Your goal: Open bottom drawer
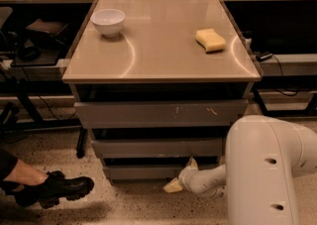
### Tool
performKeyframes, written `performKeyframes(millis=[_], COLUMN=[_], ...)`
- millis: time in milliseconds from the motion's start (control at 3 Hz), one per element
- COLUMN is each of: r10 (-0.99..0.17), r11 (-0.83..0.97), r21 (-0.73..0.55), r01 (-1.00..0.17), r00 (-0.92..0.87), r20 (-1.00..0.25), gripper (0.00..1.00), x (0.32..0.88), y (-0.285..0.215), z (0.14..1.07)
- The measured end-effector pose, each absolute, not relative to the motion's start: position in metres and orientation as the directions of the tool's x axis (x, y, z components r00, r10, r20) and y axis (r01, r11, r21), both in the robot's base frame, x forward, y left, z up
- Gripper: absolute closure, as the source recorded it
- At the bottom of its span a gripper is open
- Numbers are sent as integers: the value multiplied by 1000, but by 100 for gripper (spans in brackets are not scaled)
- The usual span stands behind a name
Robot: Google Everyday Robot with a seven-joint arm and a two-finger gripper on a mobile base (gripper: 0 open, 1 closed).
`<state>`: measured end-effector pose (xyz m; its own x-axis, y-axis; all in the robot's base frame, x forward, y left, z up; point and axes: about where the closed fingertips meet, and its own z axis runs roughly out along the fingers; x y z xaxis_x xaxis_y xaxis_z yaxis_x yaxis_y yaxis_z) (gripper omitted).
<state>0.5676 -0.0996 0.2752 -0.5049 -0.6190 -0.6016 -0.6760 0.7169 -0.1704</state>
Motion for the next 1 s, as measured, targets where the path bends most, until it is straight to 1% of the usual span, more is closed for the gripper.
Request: performKeyframes(millis=[333,667,1000], r10=[-619,-628,-637], r11=[717,717,723], r21=[-171,-200,-226], r01=[-676,-668,-653], r00=[-505,-494,-504], r20=[-602,-601,-583], gripper=[0,0,0], x=[568,585,618], y=[-100,-102,-105], z=[275,259,218])
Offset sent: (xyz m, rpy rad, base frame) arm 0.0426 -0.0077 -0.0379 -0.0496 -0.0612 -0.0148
